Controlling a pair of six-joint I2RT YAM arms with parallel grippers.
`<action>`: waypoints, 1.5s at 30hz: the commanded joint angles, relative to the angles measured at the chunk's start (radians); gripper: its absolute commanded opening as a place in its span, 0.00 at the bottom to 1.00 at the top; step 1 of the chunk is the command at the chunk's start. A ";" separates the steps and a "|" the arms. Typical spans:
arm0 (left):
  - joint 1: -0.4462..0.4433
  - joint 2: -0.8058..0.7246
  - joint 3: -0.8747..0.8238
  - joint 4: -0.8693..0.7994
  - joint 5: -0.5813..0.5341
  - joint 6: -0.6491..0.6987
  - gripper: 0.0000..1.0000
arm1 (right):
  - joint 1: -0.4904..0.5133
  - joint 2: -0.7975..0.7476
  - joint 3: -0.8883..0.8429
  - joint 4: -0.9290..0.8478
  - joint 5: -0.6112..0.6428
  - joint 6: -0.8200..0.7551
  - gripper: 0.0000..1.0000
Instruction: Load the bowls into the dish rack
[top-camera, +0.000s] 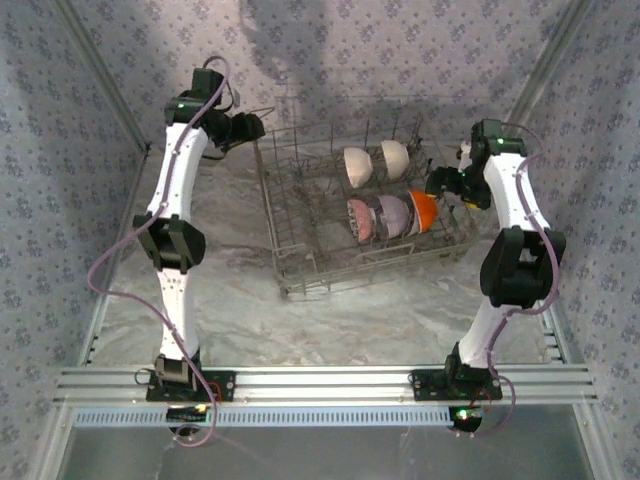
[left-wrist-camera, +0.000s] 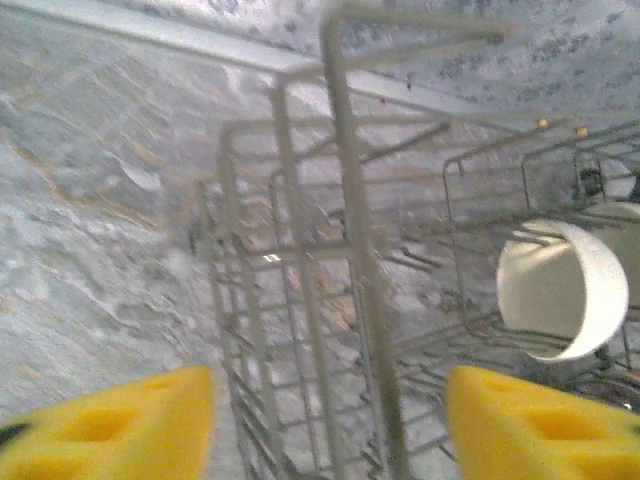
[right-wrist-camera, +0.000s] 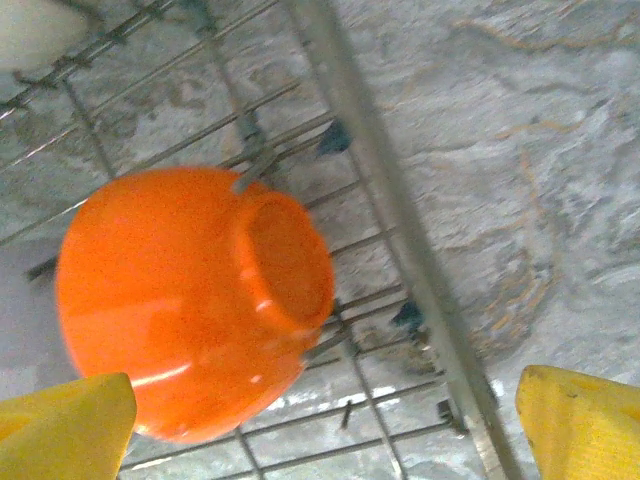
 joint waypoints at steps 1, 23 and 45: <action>0.002 -0.044 0.031 0.039 -0.042 0.029 0.76 | 0.028 -0.058 -0.050 -0.021 -0.018 0.058 0.99; 0.032 -0.266 -0.222 0.227 -0.348 0.086 0.99 | 0.297 -0.201 -0.333 0.050 -0.027 0.310 0.99; 0.215 -0.794 -1.581 1.164 -0.638 0.308 0.99 | -0.085 -0.268 -0.620 0.941 0.447 0.048 0.99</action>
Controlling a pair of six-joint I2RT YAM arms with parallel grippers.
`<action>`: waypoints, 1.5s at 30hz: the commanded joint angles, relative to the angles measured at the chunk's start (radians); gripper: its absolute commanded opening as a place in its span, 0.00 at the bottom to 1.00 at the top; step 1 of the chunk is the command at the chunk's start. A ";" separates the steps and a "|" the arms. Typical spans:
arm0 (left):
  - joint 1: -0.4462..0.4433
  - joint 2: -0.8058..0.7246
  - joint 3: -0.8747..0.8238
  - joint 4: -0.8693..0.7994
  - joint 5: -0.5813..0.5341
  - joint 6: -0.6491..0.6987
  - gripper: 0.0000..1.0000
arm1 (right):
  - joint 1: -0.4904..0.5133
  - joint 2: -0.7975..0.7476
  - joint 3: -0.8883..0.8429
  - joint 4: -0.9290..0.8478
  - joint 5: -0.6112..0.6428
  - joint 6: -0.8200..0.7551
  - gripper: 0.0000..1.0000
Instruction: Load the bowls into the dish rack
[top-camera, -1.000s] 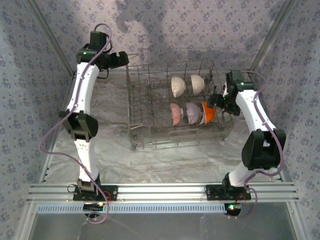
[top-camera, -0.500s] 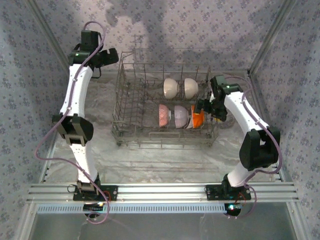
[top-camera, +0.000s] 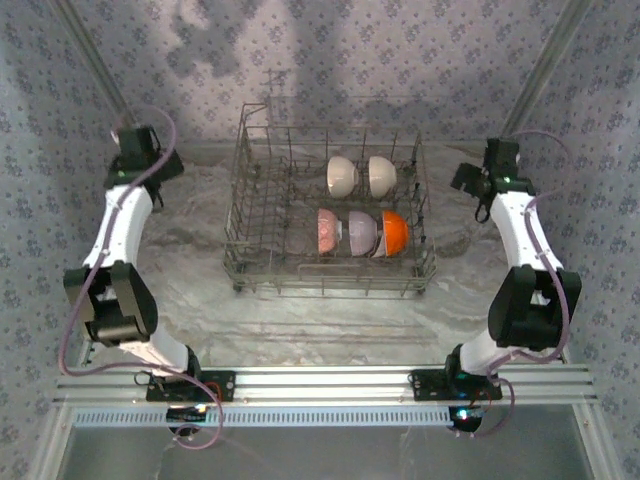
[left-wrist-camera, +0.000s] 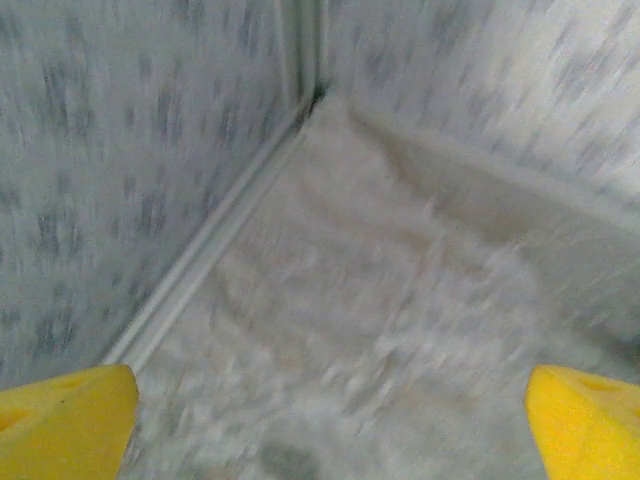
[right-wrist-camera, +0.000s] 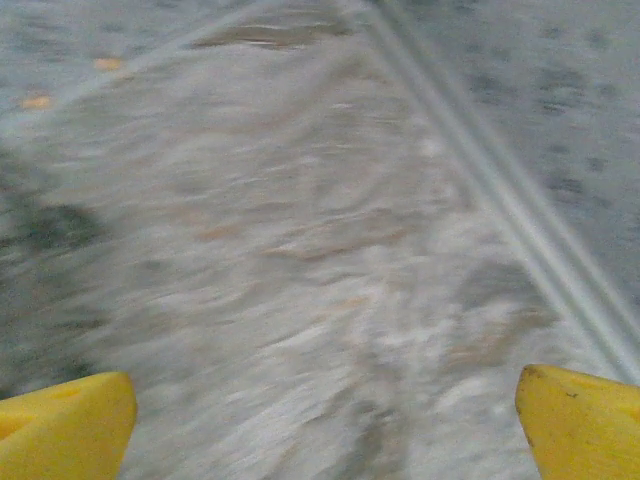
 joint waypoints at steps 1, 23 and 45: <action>-0.057 -0.085 -0.331 0.439 -0.090 0.164 0.99 | -0.013 0.013 -0.216 0.387 0.087 -0.107 0.99; -0.154 -0.125 -0.637 0.749 -0.006 0.184 0.99 | 0.116 -0.127 -0.568 0.624 -0.098 -0.296 0.99; -0.190 -0.084 -0.870 1.080 -0.027 0.233 0.99 | 0.131 -0.038 -0.873 1.209 -0.162 -0.305 0.99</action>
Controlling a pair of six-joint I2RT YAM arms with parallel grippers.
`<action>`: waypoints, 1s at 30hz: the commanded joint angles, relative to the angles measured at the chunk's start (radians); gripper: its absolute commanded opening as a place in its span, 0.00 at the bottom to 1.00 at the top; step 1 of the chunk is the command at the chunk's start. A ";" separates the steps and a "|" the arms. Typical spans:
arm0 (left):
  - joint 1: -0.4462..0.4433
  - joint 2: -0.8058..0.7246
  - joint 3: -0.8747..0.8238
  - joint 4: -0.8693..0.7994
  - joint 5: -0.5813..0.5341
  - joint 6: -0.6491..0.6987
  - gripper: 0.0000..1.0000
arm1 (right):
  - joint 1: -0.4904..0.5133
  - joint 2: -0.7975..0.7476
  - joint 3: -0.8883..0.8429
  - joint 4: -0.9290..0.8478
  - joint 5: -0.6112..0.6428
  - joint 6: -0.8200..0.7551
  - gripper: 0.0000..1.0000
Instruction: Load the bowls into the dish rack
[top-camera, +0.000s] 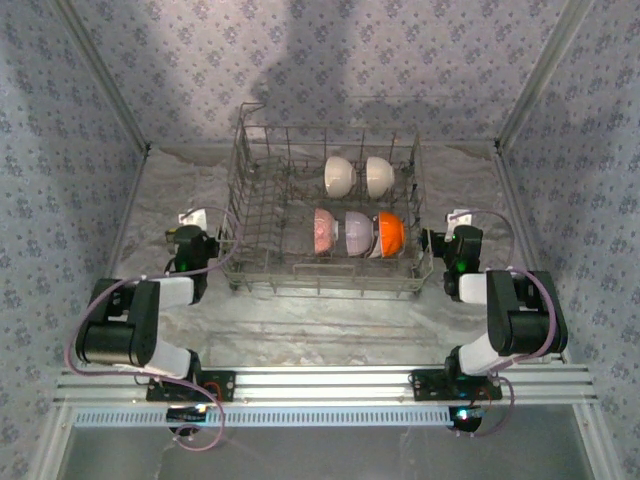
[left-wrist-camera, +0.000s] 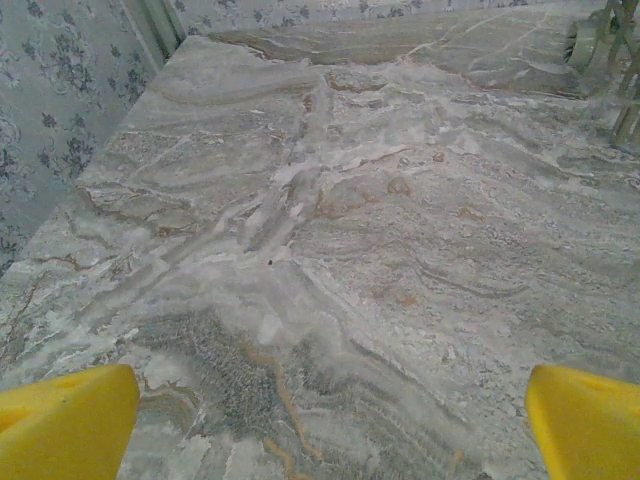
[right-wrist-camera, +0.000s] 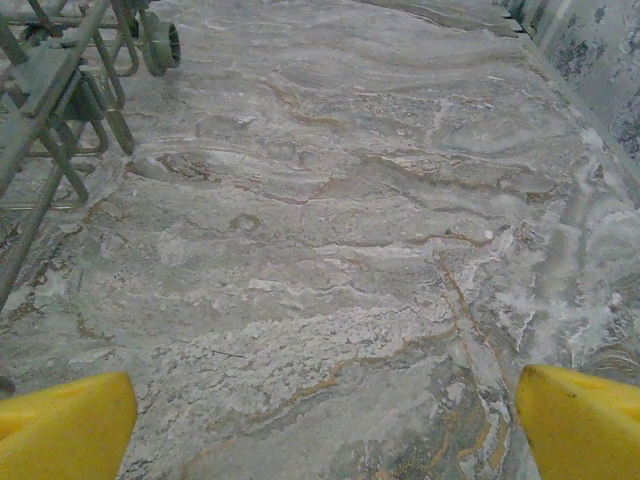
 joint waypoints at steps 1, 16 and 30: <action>0.012 0.027 0.035 0.040 -0.013 -0.003 0.99 | 0.001 0.010 0.005 0.034 -0.063 0.009 0.99; 0.053 0.038 0.073 -0.024 0.048 -0.033 0.99 | -0.005 0.010 0.007 0.028 -0.076 0.012 0.99; 0.081 0.038 0.062 -0.012 0.117 -0.045 0.99 | -0.004 0.013 0.009 0.028 -0.076 0.010 0.99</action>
